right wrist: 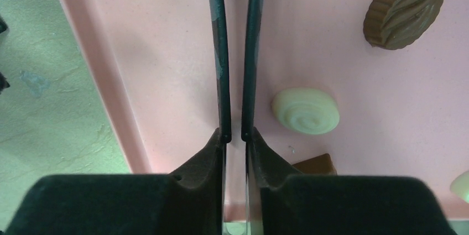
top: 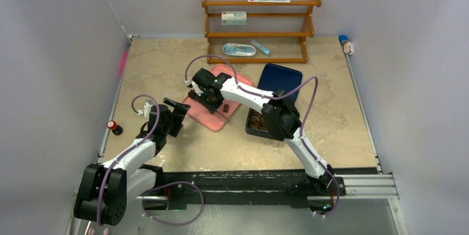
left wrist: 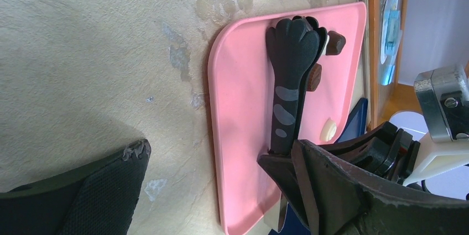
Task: Pack the chocolate
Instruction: Pick up the fake chocolate from the plate.
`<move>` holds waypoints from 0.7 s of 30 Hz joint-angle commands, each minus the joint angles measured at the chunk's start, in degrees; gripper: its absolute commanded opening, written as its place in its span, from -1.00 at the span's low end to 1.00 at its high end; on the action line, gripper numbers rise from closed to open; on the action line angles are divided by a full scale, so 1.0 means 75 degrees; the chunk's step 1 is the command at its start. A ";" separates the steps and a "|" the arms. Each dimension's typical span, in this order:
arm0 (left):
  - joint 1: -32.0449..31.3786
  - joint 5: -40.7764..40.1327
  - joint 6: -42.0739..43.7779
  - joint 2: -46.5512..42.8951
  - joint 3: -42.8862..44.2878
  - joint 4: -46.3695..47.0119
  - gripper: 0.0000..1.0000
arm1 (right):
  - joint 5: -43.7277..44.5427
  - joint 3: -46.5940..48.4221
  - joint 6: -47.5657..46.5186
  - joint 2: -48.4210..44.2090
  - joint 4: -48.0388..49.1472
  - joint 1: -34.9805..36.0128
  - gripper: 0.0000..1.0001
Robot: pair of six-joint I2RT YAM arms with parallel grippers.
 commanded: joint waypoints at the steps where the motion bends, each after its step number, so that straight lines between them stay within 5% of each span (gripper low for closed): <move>1: 0.0106 0.0068 0.0061 0.0063 -0.0138 0.0047 1.00 | -0.0006 0.0103 -0.0075 -0.0016 -0.0237 -0.0015 -0.78; 5: 0.0123 0.0071 0.0043 0.0033 -0.0126 0.0017 1.00 | 0.0092 -0.0072 -0.0050 -0.0212 -0.0148 -0.0017 -1.00; 21: 0.0132 0.0028 0.0016 -0.0391 -0.0058 -0.0391 1.00 | 0.0307 -0.0462 0.0043 -0.0985 0.0033 -0.0004 -1.00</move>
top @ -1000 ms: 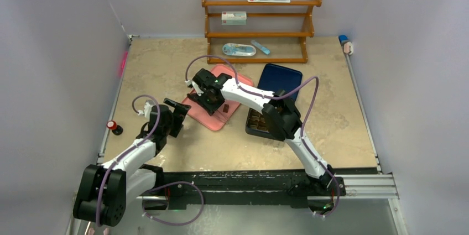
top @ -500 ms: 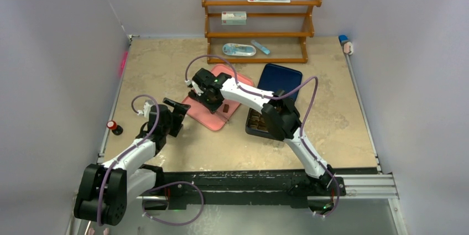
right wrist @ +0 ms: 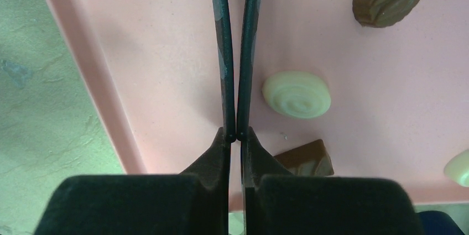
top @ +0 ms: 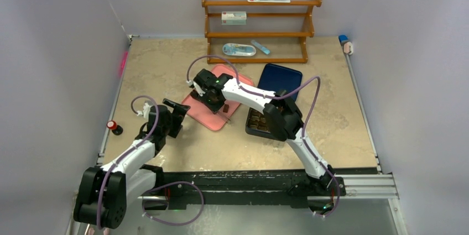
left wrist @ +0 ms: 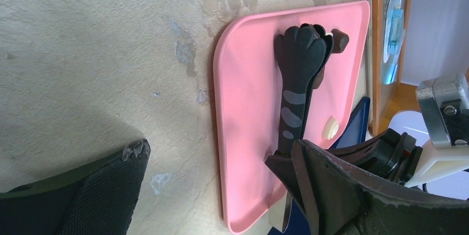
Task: Pack the chocolate
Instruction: Pick up the fake chocolate from the plate.
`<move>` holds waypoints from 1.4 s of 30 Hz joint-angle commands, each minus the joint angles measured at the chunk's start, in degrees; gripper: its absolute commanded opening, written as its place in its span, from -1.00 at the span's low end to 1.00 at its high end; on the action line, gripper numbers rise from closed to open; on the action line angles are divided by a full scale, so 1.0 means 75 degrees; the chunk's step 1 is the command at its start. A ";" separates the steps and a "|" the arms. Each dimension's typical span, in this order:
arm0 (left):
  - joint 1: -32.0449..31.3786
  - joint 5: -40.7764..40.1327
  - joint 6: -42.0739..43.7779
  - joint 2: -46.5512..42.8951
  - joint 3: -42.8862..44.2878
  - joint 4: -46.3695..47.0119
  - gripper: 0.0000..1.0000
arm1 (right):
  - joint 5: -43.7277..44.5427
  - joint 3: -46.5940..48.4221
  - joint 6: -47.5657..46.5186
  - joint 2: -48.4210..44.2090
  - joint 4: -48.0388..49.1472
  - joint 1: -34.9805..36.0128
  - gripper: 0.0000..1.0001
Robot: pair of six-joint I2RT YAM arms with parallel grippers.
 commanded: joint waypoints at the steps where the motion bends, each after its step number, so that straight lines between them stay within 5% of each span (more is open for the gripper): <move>1: 0.0088 -0.0042 0.0017 -0.0239 -0.0056 -0.0179 1.00 | 0.0116 -0.0110 0.0026 -0.0797 -0.0071 -0.0006 -1.00; 22: 0.0089 -0.0002 0.0002 -0.0721 -0.0183 -0.0530 1.00 | 0.1278 -0.0577 0.0842 -0.2251 -0.1012 0.0111 -1.00; 42: 0.0089 0.0309 0.0040 -0.0352 -0.0257 0.0007 1.00 | 0.2925 -0.5743 0.3151 -0.6856 -0.1457 -0.0146 -1.00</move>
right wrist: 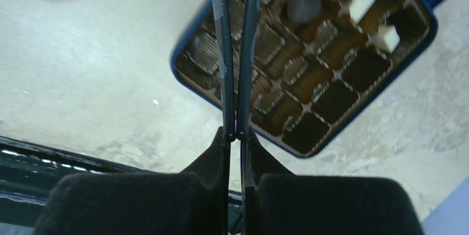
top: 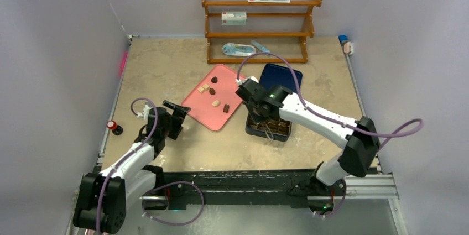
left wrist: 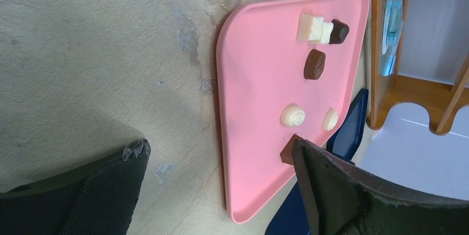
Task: Pack the chocolate
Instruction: Place the fake chocolate in the packing box.
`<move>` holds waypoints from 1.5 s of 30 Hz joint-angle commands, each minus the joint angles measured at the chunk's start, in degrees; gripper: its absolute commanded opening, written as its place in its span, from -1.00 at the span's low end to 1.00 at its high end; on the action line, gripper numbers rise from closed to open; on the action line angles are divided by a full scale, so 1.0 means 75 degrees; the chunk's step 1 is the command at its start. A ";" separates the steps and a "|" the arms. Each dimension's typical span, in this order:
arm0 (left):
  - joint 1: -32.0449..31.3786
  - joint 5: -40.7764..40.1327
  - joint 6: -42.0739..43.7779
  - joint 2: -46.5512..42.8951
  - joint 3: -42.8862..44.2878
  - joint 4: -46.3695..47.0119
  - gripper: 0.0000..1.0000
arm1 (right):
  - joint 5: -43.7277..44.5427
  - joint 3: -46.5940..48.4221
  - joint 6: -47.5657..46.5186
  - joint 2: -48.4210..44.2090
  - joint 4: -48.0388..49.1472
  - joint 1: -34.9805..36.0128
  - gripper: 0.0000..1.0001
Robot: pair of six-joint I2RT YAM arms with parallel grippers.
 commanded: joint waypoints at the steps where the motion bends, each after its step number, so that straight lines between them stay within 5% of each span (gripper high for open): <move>1: 0.0068 0.0129 0.0040 0.0046 -0.0048 0.0165 1.00 | 0.0586 -0.0805 0.0791 -0.0829 -0.0328 -0.0266 -1.00; 10: 0.0068 0.0176 0.0049 0.0065 0.0026 0.0146 1.00 | 0.0338 -0.1860 0.0982 -0.1708 -0.0331 -0.1085 -1.00; 29: 0.0068 0.0212 0.0058 0.0204 0.0087 0.0171 1.00 | 0.0046 -0.2769 0.1532 -0.2136 -0.0374 -0.1304 -1.00; 40: 0.0068 0.0214 0.0039 0.0190 0.0052 0.0172 1.00 | -0.0239 -0.2935 0.1600 -0.2139 -0.0269 -0.1304 -0.44; 45: 0.0068 0.0225 0.0043 0.0227 0.0040 0.0204 1.00 | -0.0257 -0.2958 0.1605 -0.2171 -0.0267 -0.1299 -0.39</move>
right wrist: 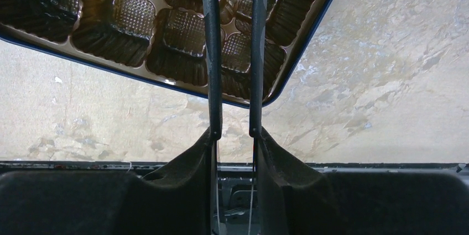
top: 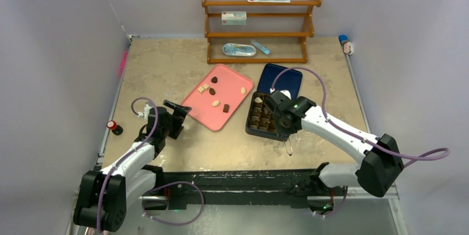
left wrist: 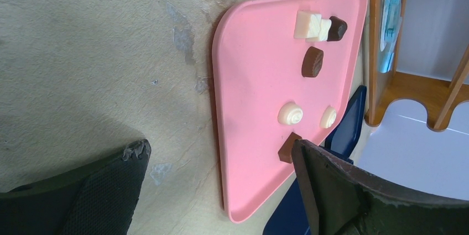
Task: Pack the chocolate
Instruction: Place the fake chocolate in the packing box.
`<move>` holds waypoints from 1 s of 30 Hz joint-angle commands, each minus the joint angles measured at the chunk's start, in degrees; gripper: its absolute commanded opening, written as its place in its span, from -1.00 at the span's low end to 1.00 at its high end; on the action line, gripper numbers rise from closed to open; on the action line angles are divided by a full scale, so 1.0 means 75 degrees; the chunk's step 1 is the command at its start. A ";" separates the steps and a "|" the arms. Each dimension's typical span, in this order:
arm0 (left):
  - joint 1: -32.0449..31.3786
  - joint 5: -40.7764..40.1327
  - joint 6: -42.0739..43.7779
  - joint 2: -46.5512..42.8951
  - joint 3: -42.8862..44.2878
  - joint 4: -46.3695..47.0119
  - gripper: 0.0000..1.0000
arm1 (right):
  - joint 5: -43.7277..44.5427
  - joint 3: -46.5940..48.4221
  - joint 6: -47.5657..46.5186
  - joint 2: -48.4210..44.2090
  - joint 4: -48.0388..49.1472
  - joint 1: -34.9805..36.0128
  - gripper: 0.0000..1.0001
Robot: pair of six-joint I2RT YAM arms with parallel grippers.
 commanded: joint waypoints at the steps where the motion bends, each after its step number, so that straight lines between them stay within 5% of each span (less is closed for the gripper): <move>1: 0.0054 0.0083 0.0038 0.0082 0.0039 0.0042 1.00 | -0.0050 -0.0021 0.0147 -0.0156 -0.0040 -0.0018 -0.38; 30: 0.0054 0.0079 0.0028 0.0084 -0.0018 0.0060 1.00 | -0.0034 -0.0051 0.0181 -0.0078 0.0039 -0.0021 -0.33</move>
